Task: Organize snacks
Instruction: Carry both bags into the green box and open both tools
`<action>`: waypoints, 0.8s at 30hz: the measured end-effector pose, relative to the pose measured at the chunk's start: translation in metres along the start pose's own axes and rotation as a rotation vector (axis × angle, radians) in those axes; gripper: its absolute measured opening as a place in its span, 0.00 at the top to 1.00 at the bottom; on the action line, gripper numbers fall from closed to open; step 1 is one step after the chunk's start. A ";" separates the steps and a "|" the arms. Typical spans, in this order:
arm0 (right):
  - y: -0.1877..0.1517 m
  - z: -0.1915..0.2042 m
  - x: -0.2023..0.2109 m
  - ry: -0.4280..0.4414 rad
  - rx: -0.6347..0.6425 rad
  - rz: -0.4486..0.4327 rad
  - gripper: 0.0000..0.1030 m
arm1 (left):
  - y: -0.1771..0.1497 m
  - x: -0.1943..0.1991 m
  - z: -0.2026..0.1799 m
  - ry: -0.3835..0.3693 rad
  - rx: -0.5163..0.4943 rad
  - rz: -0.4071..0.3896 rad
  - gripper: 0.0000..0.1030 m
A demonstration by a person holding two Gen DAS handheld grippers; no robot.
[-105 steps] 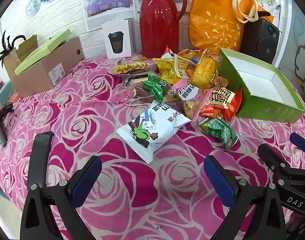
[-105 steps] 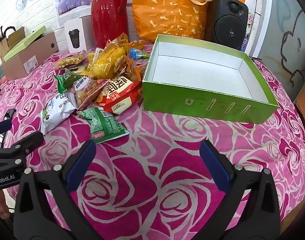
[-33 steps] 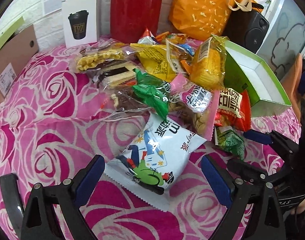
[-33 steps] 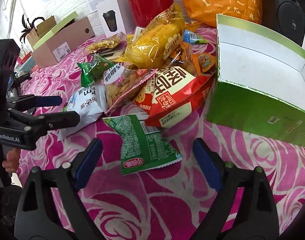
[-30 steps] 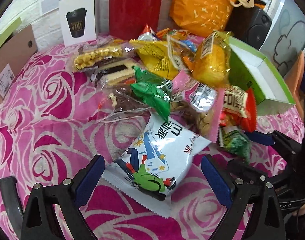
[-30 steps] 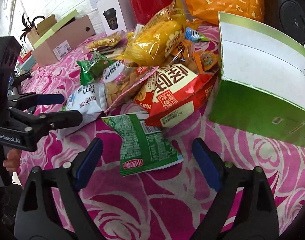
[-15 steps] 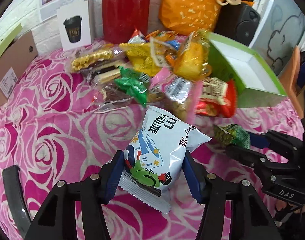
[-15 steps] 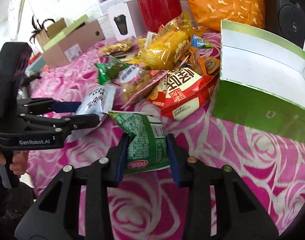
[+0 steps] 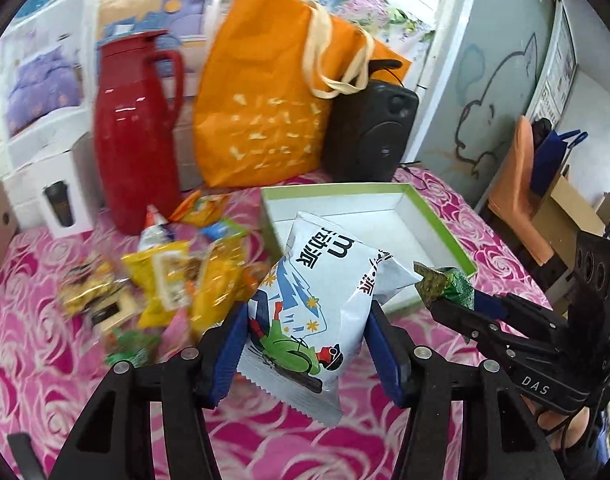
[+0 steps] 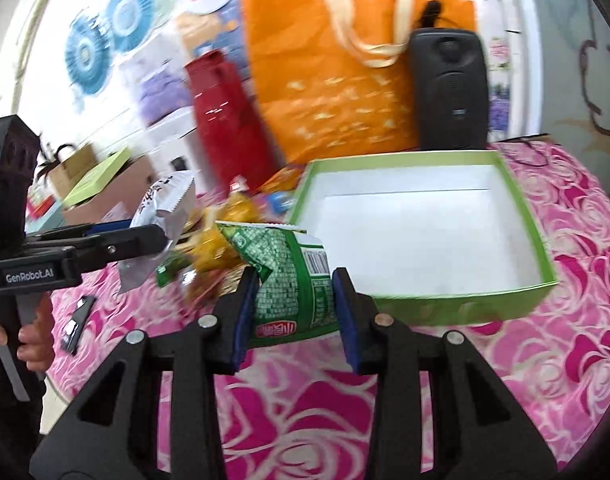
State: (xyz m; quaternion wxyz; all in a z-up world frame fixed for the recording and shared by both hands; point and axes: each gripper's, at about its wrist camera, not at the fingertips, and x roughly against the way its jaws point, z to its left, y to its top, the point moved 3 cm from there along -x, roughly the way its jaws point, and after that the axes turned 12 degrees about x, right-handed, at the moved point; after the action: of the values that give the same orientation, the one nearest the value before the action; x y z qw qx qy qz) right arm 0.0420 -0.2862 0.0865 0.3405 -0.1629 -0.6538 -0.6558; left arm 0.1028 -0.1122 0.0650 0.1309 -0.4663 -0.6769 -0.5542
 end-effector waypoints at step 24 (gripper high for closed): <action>-0.010 -0.077 -0.079 -0.162 0.049 0.105 0.01 | 0.022 -0.101 -0.025 0.164 -0.024 -0.005 0.08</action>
State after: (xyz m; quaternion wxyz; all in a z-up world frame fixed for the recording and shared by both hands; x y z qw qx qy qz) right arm 0.1095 -0.3436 0.0197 0.3245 -0.2410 -0.6855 -0.6056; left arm 0.1654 -0.1841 0.0178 0.1791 -0.4193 -0.6584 -0.5989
